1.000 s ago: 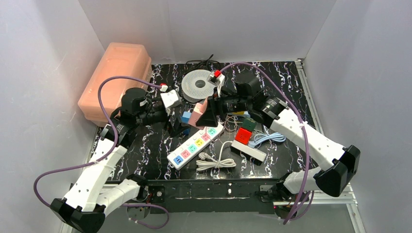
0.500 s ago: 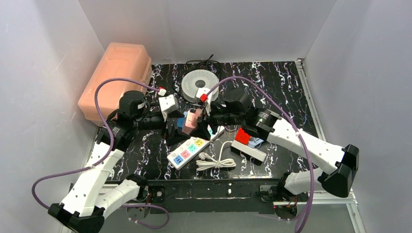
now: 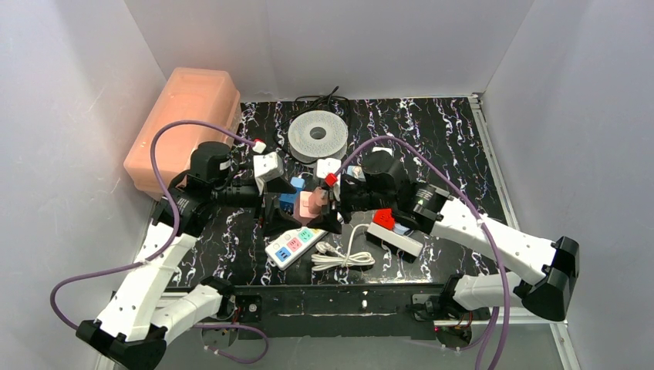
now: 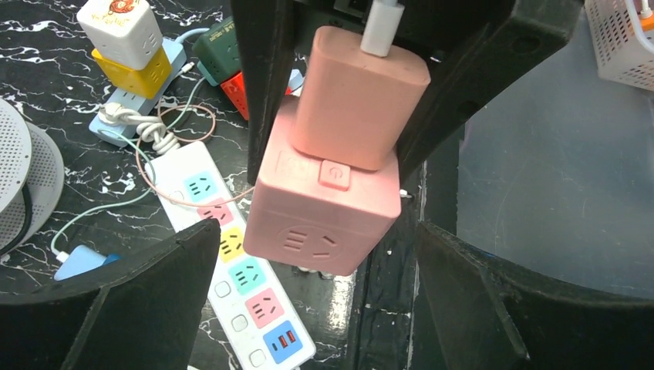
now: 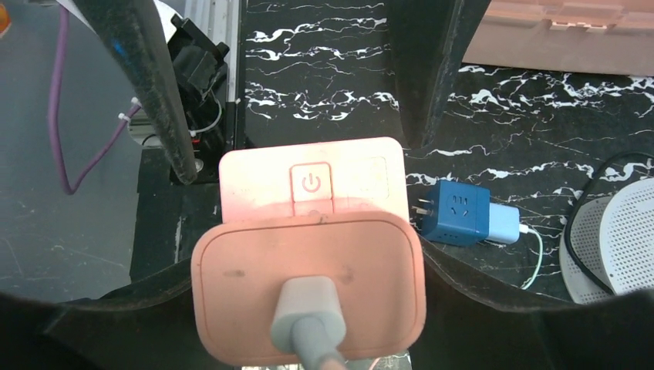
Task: Pull the plug off the socket
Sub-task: Remove the plug from the socket.
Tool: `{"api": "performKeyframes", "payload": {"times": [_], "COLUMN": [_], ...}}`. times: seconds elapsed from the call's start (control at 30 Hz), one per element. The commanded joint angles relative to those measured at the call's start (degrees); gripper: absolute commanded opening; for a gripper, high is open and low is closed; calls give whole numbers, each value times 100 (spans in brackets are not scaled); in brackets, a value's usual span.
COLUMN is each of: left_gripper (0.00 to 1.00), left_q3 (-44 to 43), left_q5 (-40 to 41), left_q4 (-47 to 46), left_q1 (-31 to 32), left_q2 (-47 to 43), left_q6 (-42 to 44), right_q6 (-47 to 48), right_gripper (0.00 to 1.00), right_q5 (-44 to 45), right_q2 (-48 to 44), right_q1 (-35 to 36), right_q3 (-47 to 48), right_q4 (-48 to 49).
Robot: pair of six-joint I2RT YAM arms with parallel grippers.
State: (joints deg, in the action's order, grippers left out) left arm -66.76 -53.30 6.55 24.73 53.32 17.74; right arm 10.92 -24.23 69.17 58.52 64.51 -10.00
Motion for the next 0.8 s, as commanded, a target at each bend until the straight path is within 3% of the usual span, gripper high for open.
{"api": "performKeyframes", "payload": {"times": [0.0,0.23,0.5,0.7,0.73,0.77], "left_gripper": [98,98,82,90,87,77], "left_q3": [-283,-170,-448,-396,-369,-357], "left_q5": [-385,-982,-1169,-1114,-1069,-1042], "left_q4": [218,47,1064,1090,1066,1027], "left_q1": [14,13,14,15,14,14], "left_q2": [-5,243,475,478,466,453], "left_q6": [147,-237,508,416,434,441], "right_q6": [-12,-332,-450,-657,-712,-725], "right_gripper": [1,1,1,1,1,1], "right_q5": [-261,-919,-1127,-906,-886,-843], "right_q2": [267,555,317,522,538,563], "right_q1": [9,12,11,18,45,80], "right_q3": [719,1237,978,1090,1075,1085], "right_q4": [-440,-1022,-442,-141,-37,12]}}
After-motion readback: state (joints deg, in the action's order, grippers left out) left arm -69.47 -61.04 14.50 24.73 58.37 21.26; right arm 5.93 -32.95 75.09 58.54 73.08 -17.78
